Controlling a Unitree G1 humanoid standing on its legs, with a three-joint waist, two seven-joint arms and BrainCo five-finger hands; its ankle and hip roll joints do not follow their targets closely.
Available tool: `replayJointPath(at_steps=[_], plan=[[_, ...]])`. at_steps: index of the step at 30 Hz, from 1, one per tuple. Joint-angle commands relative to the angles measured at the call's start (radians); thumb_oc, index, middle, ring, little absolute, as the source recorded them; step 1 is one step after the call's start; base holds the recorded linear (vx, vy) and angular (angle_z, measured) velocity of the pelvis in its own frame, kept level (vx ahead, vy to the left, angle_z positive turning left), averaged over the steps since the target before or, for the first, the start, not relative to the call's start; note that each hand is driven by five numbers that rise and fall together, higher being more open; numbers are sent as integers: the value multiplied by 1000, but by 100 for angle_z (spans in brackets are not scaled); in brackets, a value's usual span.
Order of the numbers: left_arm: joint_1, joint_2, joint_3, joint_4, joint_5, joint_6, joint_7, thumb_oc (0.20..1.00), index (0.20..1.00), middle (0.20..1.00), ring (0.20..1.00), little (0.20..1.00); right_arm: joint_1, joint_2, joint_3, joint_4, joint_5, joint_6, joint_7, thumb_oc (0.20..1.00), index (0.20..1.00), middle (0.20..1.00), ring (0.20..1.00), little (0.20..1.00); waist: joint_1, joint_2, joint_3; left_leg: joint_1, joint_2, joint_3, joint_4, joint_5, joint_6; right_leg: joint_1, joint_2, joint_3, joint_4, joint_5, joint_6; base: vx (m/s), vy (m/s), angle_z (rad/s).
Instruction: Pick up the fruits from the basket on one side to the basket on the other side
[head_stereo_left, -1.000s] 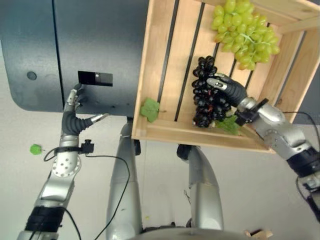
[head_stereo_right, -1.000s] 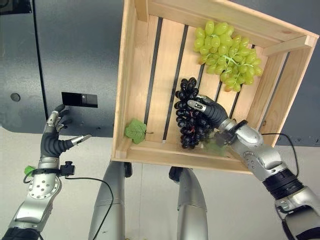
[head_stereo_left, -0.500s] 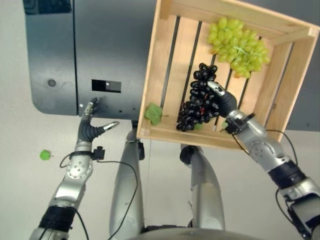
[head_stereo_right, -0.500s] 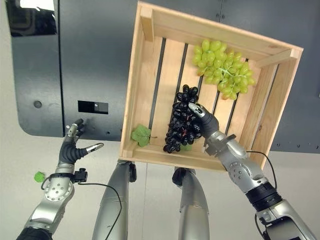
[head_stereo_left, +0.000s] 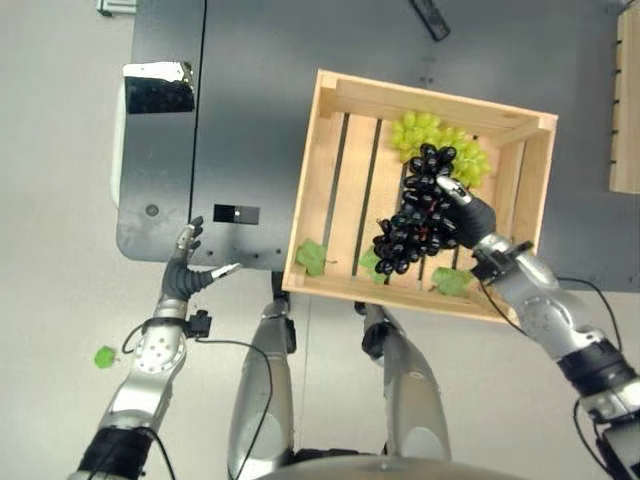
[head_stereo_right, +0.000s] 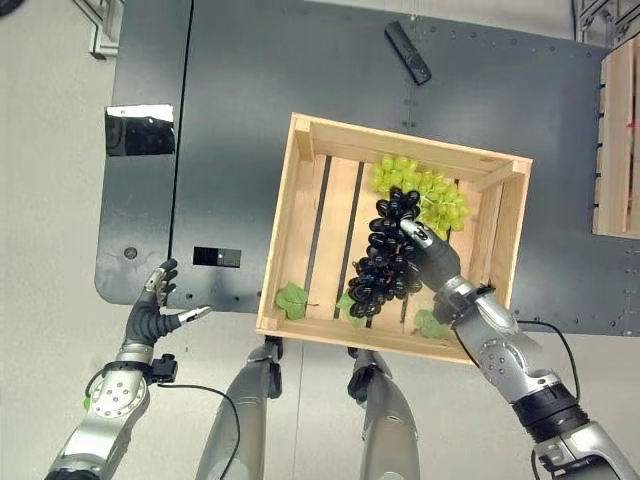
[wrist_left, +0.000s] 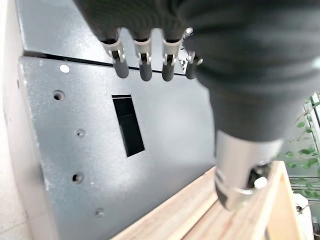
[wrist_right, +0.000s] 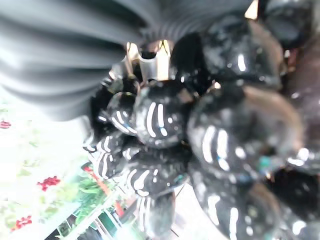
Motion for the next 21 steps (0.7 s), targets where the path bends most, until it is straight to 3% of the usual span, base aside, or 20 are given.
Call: replayJointPath(at_steps=[1, 6, 12, 21], plan=[[42, 21, 74, -59, -30, -48, -13, 1000, 1000, 1000, 1000, 1000, -15, -35, -54, -95, 1, -32, 18, 200, 200, 200, 200, 200, -9, 9, -18, 66, -17, -15, -57, 40, -39, 111, -120, -39, -6, 59, 201, -33, -4, 0], [51, 35, 105, -76, -28, -54, -25, 1000, 1000, 1000, 1000, 1000, 25, -16, -100, -100, 9, -35, 7, 200, 200, 200, 200, 200, 1, 11, -18, 152, -22, -16, -95, 47, -42, 206, -107, -48, -47, 61, 204, 13, -9, 2], [82, 42, 115, -125, -131, -49, -129, 1000, 1000, 1000, 1000, 1000, 74, 9, -133, -90, -8, -22, 7, 200, 200, 200, 200, 200, 13, 11, -21, 231, -16, -19, -113, 50, -45, 293, -92, -63, -65, 53, 204, 23, -9, 2], [121, 73, 142, -195, -172, -48, -230, 1000, 1000, 1000, 1000, 1000, 163, 14, -158, -126, -37, 11, 49, 200, 200, 200, 200, 200, 27, -1, -152, 302, -16, -21, -163, 57, -49, 389, -56, -94, -136, 53, 211, 51, -12, 3]])
